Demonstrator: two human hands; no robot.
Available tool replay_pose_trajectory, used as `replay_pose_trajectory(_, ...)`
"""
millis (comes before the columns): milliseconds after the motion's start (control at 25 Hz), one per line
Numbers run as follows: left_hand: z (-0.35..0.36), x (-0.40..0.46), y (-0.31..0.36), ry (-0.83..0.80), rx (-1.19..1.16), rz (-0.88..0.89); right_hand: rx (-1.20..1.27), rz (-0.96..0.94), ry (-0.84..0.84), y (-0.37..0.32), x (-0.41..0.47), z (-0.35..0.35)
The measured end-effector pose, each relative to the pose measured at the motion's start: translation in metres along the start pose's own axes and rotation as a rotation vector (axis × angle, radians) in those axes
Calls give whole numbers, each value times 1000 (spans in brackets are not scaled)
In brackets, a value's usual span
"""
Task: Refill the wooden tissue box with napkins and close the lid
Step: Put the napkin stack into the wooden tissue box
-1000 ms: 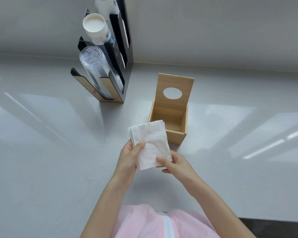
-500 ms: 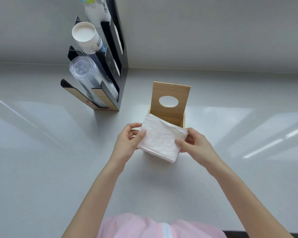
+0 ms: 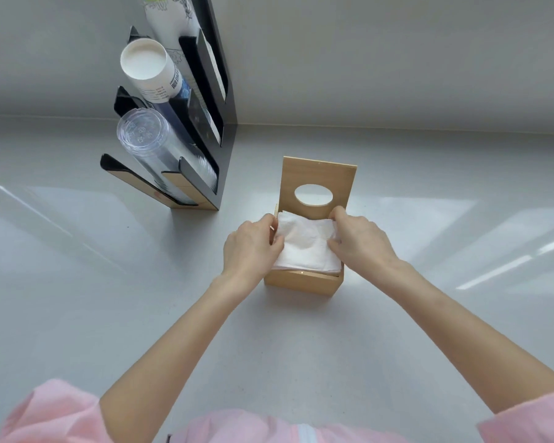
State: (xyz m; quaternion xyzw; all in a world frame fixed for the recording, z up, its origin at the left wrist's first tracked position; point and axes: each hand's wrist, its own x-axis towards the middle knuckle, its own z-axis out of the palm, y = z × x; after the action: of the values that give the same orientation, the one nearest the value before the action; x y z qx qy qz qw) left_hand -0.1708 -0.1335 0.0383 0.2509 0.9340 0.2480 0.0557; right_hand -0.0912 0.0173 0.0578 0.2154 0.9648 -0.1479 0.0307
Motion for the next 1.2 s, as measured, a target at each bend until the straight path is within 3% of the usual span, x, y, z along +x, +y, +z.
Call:
replay_pose_trajectory(160,11,6,7,-46,340,219,-251,-96,-18,-4,4,17)
replay_pose_trajectory(280,15,9,8,-73,428,239,-345,-142,-7,-1,9,24)
replay_pose_trajectory(640,11,6,21,-204,584,246,-313,-148,-53,6,11,21)
replay_pose_trajectory(840,0,6,30,-196,636,235,-256,-290,61,9,0,3)
replay_pose_trajectory(960,-5,10,38,-194,628,343,-267,-416,-80,2,4,2)
replay_pose_trajectory(1080,4,13,37,-442,707,484,-426,-401,-272,-7,10,15)
replay_pose_trajectory(1200,11,20,33,-652,926,448,-555,-333,-441,-11,17,24)
